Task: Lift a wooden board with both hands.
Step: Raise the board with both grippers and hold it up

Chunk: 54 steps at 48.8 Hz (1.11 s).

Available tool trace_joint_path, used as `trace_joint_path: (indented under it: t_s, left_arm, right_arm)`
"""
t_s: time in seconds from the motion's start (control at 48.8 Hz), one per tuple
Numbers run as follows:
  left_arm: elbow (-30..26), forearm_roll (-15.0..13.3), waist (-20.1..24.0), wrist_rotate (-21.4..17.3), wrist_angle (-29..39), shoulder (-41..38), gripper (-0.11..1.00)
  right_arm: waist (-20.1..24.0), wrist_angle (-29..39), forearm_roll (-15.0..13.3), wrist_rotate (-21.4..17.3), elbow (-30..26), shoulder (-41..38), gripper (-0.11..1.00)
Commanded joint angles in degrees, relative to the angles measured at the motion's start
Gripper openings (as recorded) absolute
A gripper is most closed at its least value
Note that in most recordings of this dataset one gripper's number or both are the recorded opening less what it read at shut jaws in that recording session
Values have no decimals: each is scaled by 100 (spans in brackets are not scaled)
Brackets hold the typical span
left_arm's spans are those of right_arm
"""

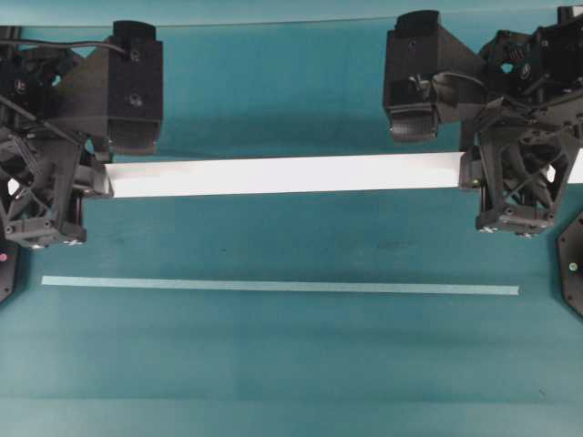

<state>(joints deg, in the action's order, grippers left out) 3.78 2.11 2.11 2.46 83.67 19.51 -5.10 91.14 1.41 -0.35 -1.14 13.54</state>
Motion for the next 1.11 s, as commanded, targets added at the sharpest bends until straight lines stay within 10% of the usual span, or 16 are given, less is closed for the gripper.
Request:
trace_joint_path:
  t_s: [0.0,0.574,1.087]
  left_arm:
    - [-290,9,26,-26,-141,-9,17]
    - [-246,9,62,-193,-97,-105,17]
    - [1213,9,70,-167,-1134,-53,17]
  right_arm:
    - [35,-132,18,-88,-176,-70,21]
    - [35,-211,18,-79,149,-97,21]
    - [88,-1239,44,-26,1468,70,21]
